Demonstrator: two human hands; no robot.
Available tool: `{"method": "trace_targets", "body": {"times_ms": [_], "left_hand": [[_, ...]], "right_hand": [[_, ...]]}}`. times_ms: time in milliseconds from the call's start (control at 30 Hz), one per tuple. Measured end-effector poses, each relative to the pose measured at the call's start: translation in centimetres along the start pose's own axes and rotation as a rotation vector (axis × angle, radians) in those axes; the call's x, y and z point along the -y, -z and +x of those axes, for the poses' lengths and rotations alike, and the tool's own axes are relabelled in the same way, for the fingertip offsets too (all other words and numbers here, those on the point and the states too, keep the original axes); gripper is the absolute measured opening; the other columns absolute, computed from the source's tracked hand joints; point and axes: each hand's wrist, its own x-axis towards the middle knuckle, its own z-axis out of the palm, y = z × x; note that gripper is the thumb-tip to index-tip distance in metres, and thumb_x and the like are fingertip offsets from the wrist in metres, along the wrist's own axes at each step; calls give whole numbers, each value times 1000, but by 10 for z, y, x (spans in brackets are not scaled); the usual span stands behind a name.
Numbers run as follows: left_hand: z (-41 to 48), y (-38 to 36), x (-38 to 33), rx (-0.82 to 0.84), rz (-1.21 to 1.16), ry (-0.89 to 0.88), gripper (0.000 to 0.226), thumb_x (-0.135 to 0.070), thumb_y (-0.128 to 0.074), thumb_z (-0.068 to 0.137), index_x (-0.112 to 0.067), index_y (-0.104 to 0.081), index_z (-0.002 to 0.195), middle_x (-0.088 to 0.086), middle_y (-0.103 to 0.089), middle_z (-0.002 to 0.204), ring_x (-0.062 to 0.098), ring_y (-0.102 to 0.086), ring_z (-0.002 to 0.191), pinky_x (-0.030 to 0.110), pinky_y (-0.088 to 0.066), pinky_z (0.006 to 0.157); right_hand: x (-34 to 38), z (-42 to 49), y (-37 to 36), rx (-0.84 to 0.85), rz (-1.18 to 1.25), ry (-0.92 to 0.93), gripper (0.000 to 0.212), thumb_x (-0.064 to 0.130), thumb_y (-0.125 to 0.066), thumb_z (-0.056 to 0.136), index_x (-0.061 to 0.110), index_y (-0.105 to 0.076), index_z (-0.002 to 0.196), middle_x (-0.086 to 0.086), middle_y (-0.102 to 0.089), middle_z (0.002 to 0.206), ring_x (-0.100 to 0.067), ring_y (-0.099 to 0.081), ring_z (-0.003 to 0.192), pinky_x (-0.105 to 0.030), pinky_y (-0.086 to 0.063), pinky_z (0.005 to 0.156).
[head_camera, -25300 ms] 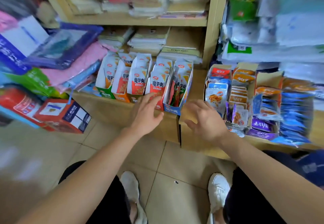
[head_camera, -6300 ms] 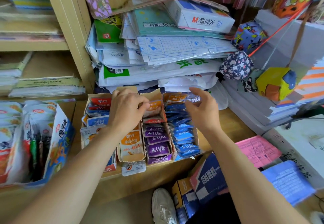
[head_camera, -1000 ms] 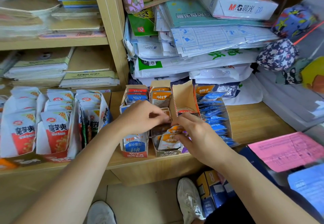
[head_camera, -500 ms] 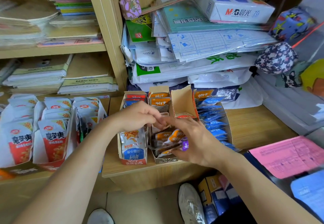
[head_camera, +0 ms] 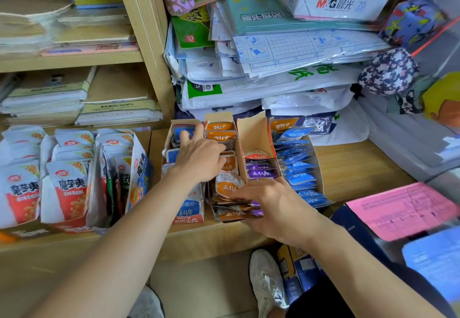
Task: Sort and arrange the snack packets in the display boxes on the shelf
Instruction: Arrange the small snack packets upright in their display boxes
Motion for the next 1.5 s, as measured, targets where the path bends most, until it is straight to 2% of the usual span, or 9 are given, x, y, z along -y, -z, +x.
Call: {"method": "trace_targets", "body": {"times_ms": [133,267,433,567,700,933,1033,1267,1500], "left_hand": [[9,13,5,177,-169,18,33,-47,-55,98,-39,-63,129,1,-60,132,27,-31,134,46,-32,98],[4,35,12,9,-468,-35,27,-28,-74,90,-31,-74,117,-14,-74,105,4,-66,98,31,-53,93],[10,36,8,56,-41,-251,35,-50,-70,88,-35,-69,120,-6,-68,103,18,-59,102,36,-44,93],[16,26,8,222,158,-242,27,-57,-54,95,-30,-55,96,-6,-54,87,22,-52,102,45,-27,94],[24,25,8,376,214,-171,45,-59,-42,100,-29,-56,130,1,-46,99,23,-37,117,45,-20,88],[28,49,4,612,152,-50,66,-61,-41,100,-28,-30,155,16,-35,143,34,-24,130,41,-16,109],[29,48,3,599,142,-93,63,-60,-45,100,-27,-35,152,11,-41,140,32,-22,133,47,-15,111],[24,29,19,329,-100,-215,30,-51,-65,92,-34,-63,117,-14,-52,90,19,-40,113,46,-21,99],[5,29,28,150,-302,-315,30,-33,-76,88,-37,-67,116,-19,-71,96,3,-64,94,39,-28,98]], "right_hand": [[2,-3,2,7,23,-18,50,33,-75,82,38,-61,130,12,-66,121,-14,-59,116,-47,-43,98],[1,-2,0,1,49,-16,47,35,-71,81,40,-61,127,12,-67,119,-15,-60,113,-46,-44,96],[-6,-2,-5,-18,116,-31,46,38,-66,78,42,-62,123,13,-69,113,-15,-63,104,-43,-50,87],[-7,-5,-5,-34,156,-43,46,38,-69,76,41,-64,121,14,-69,114,-13,-63,104,-44,-51,86],[-6,-10,-6,-43,256,-83,50,35,-78,74,36,-67,123,12,-69,117,-13,-63,107,-45,-53,89],[1,-19,-5,-27,594,-222,54,22,-89,70,26,-63,117,10,-70,107,-4,-67,98,-26,-54,92],[0,-22,-4,-20,632,-236,51,21,-90,71,26,-66,115,7,-69,108,-9,-67,99,-32,-55,92],[-2,-22,-3,9,642,-246,51,29,-89,71,29,-66,116,8,-68,109,-10,-65,102,-37,-56,93],[-2,-22,-2,6,608,-233,49,31,-88,73,30,-66,118,13,-65,113,-5,-62,105,-32,-55,94]]}}
